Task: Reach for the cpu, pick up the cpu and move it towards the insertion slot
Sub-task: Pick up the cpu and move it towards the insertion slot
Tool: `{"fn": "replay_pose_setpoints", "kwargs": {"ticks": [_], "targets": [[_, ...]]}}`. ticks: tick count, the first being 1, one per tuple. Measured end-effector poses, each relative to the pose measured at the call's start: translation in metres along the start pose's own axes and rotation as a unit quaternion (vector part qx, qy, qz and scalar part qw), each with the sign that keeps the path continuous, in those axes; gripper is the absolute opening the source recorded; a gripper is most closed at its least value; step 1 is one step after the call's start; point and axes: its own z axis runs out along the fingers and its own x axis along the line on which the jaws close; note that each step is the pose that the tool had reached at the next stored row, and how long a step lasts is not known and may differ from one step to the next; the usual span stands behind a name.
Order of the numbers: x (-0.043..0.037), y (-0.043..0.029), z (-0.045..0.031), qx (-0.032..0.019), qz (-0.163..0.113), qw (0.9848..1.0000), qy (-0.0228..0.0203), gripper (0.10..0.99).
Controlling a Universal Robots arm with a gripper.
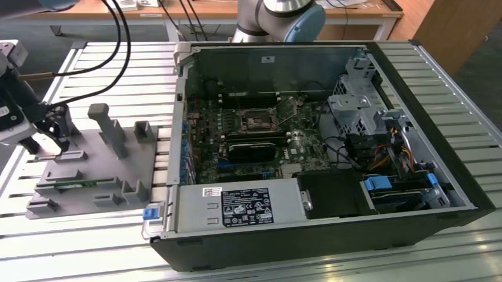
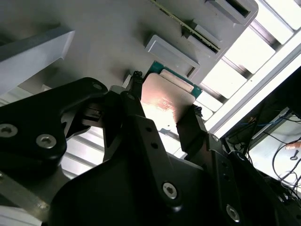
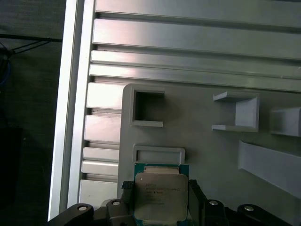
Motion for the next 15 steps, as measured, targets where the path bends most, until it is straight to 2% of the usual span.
{"fn": "replay_pose_setpoints", "kwargs": {"ticks": [15], "targets": [[0.0001, 0.0003, -0.0123, 0.0000, 0.000, 1.0000, 0.0000, 0.545]]}}
